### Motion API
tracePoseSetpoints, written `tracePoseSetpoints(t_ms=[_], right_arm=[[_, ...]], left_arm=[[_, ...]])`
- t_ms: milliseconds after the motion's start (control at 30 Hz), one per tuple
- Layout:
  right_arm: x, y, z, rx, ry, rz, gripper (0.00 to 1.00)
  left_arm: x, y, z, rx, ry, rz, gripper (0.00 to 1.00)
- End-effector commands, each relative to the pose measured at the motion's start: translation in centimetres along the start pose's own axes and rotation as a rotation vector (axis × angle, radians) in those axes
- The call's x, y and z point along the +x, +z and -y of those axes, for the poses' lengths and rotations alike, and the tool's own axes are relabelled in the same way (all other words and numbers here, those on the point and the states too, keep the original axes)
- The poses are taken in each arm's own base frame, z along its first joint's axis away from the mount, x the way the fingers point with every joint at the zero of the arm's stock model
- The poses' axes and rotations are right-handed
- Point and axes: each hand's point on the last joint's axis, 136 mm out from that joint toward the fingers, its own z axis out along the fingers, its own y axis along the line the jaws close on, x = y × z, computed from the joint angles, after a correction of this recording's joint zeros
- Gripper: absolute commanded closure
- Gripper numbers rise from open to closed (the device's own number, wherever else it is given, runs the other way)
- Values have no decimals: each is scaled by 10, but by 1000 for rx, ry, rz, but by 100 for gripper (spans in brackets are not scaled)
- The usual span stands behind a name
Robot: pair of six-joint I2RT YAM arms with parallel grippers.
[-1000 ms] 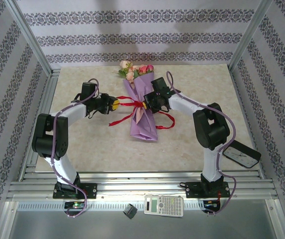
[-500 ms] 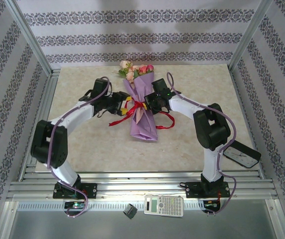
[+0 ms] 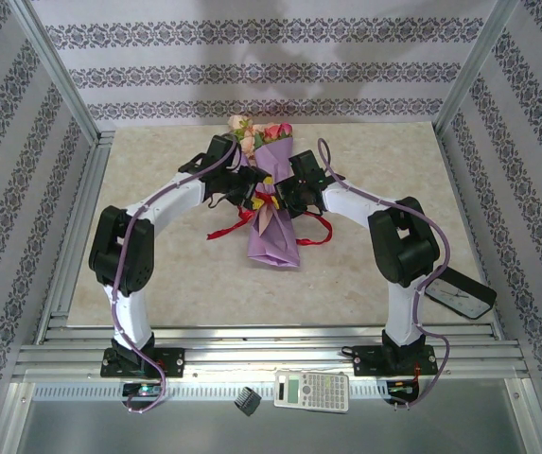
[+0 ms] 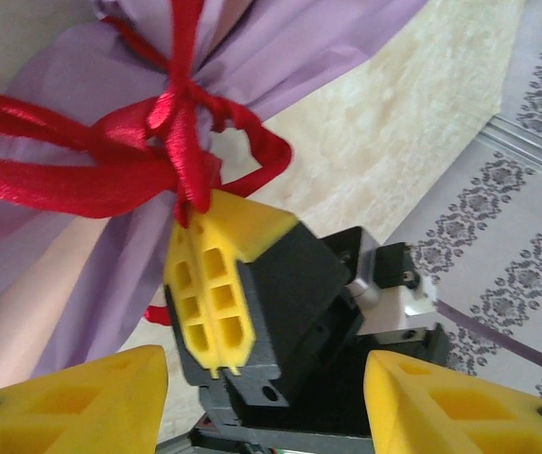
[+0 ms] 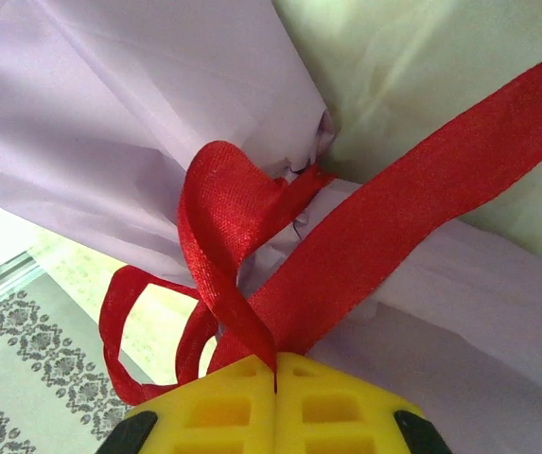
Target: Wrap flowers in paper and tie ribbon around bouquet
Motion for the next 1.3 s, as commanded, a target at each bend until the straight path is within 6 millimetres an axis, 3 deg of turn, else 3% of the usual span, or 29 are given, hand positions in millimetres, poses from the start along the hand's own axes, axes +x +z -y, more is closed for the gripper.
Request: tracePoseSetpoints(t_ms=[0, 267, 533, 867, 1267], right_arm=[[11, -12, -9, -39, 0, -17, 100], [13, -13, -5, -49, 9, -18, 100], [13, -11, -6, -56, 13, -24, 100], [13, -9, -9, -65, 17, -30, 100], [14, -6, -5, -64, 27, -40, 100]], left_arm=[[-1, 11, -16, -75, -70, 2, 43], [-19, 25, -21, -94, -118, 63, 45], [-39, 28, -25, -141, -85, 106, 54], [-48, 33, -39, -197, -57, 102, 58], [-62, 39, -29, -176, -41, 119, 73]])
